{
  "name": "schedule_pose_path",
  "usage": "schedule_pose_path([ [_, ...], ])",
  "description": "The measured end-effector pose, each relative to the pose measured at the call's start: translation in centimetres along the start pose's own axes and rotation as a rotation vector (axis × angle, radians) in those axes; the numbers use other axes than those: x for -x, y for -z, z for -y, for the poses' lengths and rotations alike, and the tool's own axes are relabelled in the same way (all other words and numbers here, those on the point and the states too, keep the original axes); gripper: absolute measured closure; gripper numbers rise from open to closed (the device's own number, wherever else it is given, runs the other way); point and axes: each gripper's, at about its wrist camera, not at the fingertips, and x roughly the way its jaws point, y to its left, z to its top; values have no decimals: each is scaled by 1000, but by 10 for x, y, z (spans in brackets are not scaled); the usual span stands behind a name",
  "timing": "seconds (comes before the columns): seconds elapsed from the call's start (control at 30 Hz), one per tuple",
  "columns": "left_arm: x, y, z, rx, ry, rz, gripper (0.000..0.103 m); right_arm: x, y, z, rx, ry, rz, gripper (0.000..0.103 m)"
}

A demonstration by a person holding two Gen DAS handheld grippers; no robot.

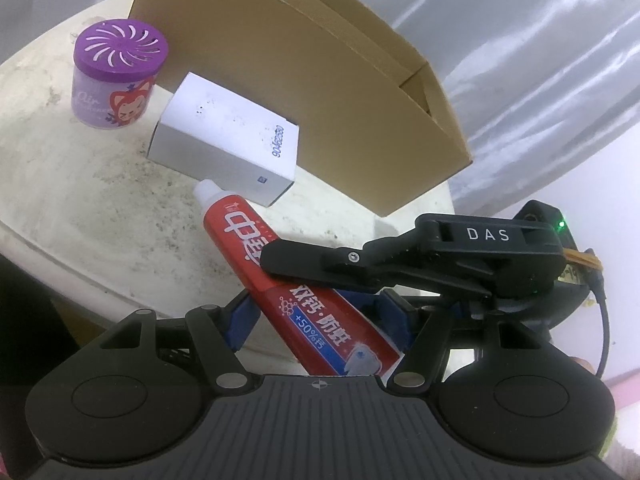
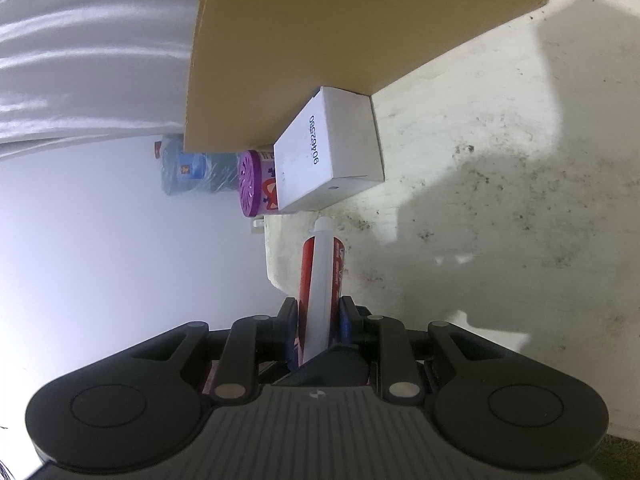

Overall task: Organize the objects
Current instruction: 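Lift the red toothpaste tube with the right gripper toward the cardboard box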

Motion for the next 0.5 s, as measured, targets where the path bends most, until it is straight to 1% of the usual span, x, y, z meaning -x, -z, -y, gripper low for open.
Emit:
schedule_pose_path([
  [0.5, 2, 0, 2, -5, -2, 10, 38, -1, 2, -4, 13, 0, 0, 79],
])
